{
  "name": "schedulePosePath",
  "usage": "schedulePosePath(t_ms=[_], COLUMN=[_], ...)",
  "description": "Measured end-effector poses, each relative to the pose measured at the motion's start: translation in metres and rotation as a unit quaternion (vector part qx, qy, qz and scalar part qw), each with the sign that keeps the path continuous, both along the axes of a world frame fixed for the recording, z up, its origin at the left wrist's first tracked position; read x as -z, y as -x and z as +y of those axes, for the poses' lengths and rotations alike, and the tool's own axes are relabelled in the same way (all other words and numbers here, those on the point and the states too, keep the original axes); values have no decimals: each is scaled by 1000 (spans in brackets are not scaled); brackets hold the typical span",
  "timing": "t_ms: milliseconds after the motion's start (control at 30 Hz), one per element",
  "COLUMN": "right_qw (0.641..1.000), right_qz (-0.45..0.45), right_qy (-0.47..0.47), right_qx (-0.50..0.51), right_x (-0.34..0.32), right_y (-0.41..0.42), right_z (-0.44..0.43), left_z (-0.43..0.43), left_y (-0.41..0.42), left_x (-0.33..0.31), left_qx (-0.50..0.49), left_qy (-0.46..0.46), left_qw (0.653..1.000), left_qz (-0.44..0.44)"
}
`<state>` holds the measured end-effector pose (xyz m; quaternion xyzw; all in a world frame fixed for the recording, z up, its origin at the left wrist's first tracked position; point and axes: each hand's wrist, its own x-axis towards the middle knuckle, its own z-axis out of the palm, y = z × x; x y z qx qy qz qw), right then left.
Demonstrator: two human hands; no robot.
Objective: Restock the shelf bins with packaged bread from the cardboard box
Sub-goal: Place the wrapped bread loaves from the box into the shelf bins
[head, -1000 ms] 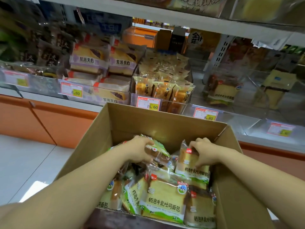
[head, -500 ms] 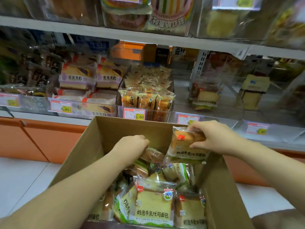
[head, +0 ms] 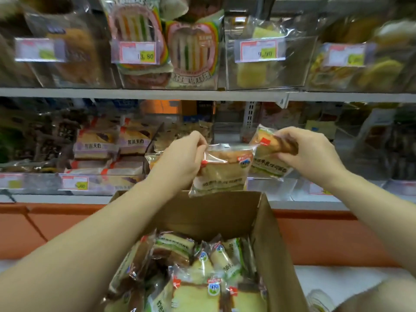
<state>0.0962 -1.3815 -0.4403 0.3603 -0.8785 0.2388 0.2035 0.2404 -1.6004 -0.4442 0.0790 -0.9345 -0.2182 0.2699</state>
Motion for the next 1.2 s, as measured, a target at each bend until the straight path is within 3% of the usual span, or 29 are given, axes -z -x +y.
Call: schedulePosePath(t_ms=[200, 400, 633, 833, 1033, 1100, 1200], right_qw=[999, 998, 983, 975, 960, 968, 985], right_qz=[-11, -30, -111, -123, -128, -126, -153], right_qy=[6, -19, -146, -166, -235, -211, -80], right_qx=[40, 43, -4, -78, -77, -48, -13], right_x=[1, 12, 33, 40, 50, 46, 39], right_y=[41, 94, 151, 186, 201, 202, 190], right_z=[-1, -15, -46, -55, -60, -55, -37], left_z=[15, 13, 20, 8, 6, 10, 15], left_y=[52, 102, 161, 200, 230, 238, 253], left_x=[-28, -14, 23, 54, 73, 77, 84], left_qx=[17, -13, -11, 3, -13, -16, -13], left_qy=[-93, -54, 40, 29, -28, -48, -126], left_qw=[995, 998, 995, 974, 968, 965, 958], left_qz=[39, 26, -93, -227, -250, -259, -256])
